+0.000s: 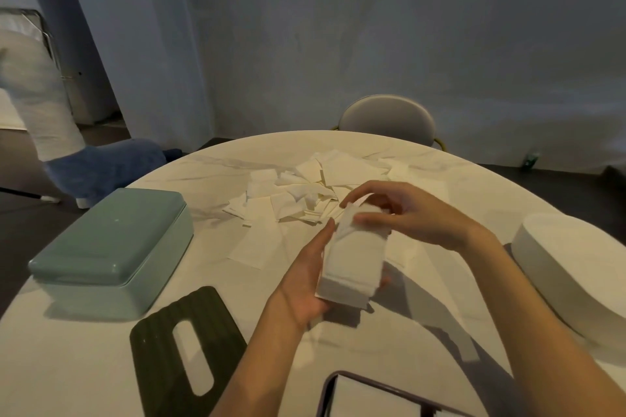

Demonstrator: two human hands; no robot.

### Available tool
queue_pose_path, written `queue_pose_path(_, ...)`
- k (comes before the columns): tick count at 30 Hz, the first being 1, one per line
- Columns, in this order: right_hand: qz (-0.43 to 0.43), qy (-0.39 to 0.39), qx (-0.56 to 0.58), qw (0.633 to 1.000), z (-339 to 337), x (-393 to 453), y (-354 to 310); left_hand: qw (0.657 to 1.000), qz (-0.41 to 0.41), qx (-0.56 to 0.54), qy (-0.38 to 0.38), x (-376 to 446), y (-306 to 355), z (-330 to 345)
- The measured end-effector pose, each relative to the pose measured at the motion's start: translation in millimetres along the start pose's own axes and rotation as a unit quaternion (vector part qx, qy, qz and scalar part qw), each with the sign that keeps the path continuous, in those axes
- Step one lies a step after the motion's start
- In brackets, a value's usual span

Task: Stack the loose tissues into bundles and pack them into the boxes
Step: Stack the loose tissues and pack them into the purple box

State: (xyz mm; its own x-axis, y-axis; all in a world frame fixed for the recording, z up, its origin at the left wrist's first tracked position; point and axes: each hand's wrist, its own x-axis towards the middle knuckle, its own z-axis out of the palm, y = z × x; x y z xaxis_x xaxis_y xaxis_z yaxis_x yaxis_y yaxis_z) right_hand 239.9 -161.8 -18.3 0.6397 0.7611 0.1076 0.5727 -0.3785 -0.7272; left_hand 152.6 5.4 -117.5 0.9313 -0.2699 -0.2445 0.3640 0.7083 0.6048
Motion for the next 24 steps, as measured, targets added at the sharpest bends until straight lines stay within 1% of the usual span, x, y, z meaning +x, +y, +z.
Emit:
queue_pose_path(2,0.017,-0.013,-0.056,0.998,5.9,4.4,8.9,0.999,-0.022,-0.024,-0.019,0.9,-2.5,3.6)
queue_pose_path(5,0.029,-0.003,-0.062,0.998,5.6,4.7,14.8,0.999,-0.038,-0.024,-0.014,2.3,-0.2,7.3)
queue_pose_path(7,0.024,0.013,-0.047,0.999,5.3,4.9,16.7,0.999,-0.04,0.013,-0.012,4.6,1.2,7.2)
queue_pose_path(9,0.019,0.007,-0.038,0.999,7.5,5.6,15.9,0.998,-0.047,0.044,-0.022,3.7,1.8,8.8)
queue_pose_path(11,-0.002,0.001,-0.047,0.999,12.3,6.8,15.5,0.996,-0.044,0.078,-0.027,4.0,0.0,6.8)
queue_pose_path(13,-0.014,0.023,-0.067,0.997,15.5,6.0,15.8,0.99,-0.028,0.135,-0.016,1.2,-2.0,7.5)
queue_pose_path(15,-0.008,0.044,-0.085,0.995,15.9,2.2,15.9,0.984,-0.019,0.178,-0.013,-2.7,-1.6,13.0)
queue_pose_path(18,0.02,0.018,-0.072,0.997,14.2,-11.0,13.9,0.967,-0.011,0.254,-0.025,-9.2,1.4,16.8)
queue_pose_path(20,0.036,0.02,-0.061,0.997,14.0,-25.1,14.5,0.957,0.009,0.289,-0.031,-13.8,2.7,12.4)
queue_pose_path(22,0.044,0.059,-0.047,0.996,16.5,-43.0,16.6,0.947,0.054,0.316,0.0,-18.0,3.8,4.5)
queue_pose_path(23,0.051,0.082,-0.037,0.995,19.5,-50.1,20.2,0.935,0.092,0.342,0.025,-18.6,5.0,0.7)
queue_pose_path(24,0.064,0.107,-0.03,0.992,22.7,-61.6,23.0,0.911,0.132,0.387,0.049,-20.4,3.7,0.4)
